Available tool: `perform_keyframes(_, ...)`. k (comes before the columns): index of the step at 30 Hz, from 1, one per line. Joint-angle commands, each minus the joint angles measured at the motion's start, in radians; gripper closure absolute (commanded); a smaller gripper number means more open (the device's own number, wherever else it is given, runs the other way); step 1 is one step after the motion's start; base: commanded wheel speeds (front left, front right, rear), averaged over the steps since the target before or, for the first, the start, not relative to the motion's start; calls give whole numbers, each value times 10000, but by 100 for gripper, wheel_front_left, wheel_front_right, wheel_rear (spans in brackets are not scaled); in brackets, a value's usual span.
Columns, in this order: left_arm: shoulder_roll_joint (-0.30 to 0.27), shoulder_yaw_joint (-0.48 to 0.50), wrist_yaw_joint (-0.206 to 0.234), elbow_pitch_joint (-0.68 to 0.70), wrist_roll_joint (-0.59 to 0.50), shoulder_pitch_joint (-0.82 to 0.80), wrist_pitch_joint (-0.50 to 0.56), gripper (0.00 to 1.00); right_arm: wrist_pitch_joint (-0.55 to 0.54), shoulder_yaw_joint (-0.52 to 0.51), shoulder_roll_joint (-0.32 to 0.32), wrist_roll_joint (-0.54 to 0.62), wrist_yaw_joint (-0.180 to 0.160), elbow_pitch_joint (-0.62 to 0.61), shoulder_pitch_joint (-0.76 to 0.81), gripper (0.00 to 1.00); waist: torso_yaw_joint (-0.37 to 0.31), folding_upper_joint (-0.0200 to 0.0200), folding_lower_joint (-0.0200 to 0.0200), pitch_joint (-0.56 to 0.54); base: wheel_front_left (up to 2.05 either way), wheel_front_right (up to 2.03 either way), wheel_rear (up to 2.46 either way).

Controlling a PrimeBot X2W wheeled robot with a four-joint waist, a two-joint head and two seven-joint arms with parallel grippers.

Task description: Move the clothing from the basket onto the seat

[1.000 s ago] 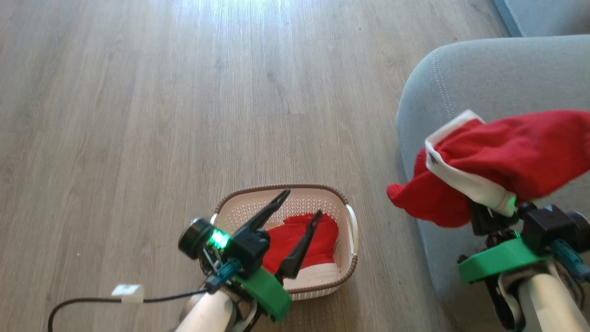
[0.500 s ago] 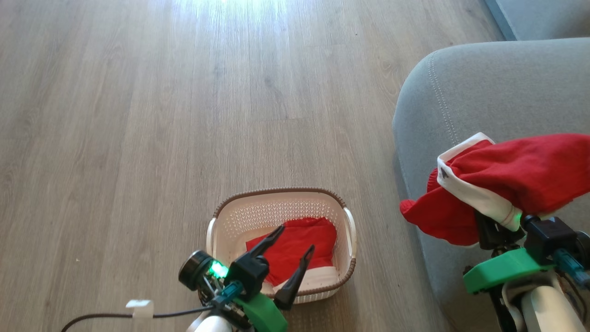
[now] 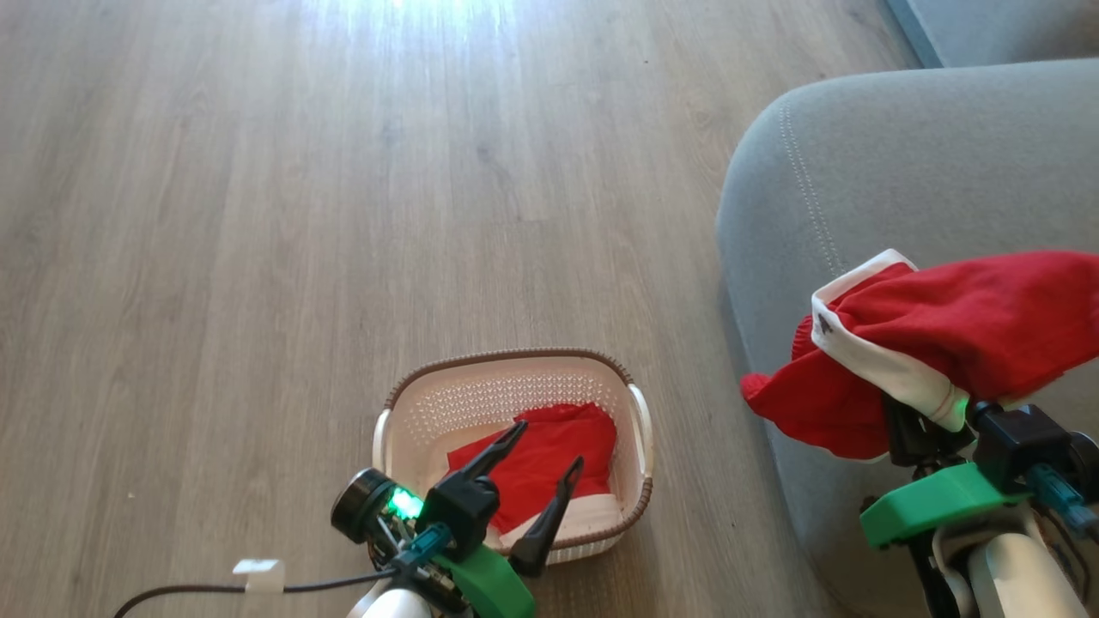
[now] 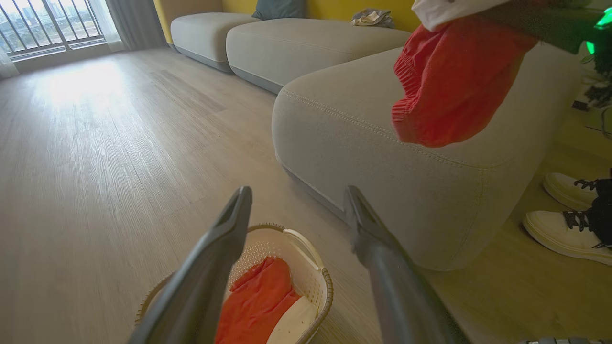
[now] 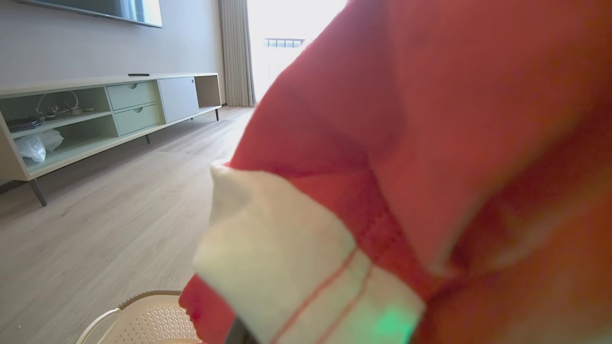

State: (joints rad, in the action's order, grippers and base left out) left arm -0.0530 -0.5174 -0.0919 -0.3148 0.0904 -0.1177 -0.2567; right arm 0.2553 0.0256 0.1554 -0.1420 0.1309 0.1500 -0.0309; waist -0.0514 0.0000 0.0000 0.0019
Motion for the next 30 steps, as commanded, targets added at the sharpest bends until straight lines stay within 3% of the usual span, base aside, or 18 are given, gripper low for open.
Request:
perform_keyframes(1, 28, 312, 71, 379, 80, -278, -51, 0, 65, 153, 88, 10, -2, -359, -250, 100, -119, 0, 0, 47, 0, 0, 0)
perform_keyframes(7, 28, 185, 147, 537, 116, -343, -51, 0, 65, 47, 189, 26, -2, -381, -329, 100, -591, 0, 0, 173, 0, 0, 0)
perform_keyframes(30, 28, -443, 235, 541, 181, -1100, -51, 0, 65, -515, 240, -57, -2, -417, -766, 100, -3689, 0, 0, 1126, 0, 0, 0)
